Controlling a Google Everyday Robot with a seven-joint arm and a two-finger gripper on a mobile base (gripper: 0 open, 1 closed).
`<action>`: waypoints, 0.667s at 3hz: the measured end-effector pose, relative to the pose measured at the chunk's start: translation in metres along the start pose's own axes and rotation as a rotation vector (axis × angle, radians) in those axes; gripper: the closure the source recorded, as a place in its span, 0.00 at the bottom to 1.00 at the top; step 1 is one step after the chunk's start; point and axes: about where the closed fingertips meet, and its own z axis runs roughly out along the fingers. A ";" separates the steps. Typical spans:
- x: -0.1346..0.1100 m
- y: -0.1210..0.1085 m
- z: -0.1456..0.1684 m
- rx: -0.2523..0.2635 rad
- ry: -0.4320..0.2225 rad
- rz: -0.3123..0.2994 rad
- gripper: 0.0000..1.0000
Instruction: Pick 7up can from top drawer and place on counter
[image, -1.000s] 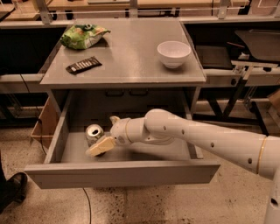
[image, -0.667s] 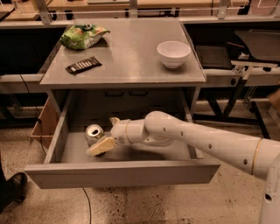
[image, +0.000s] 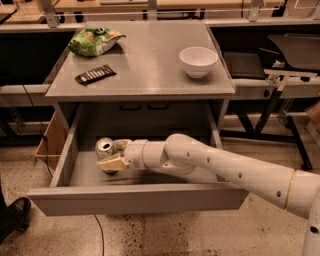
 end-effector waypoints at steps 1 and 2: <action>-0.026 0.022 -0.016 0.015 -0.048 -0.045 0.69; -0.049 0.036 -0.033 0.039 -0.069 -0.087 0.92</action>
Offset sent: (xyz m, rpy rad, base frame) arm -0.0442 -0.0195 0.0948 0.0384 -0.1721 -0.0438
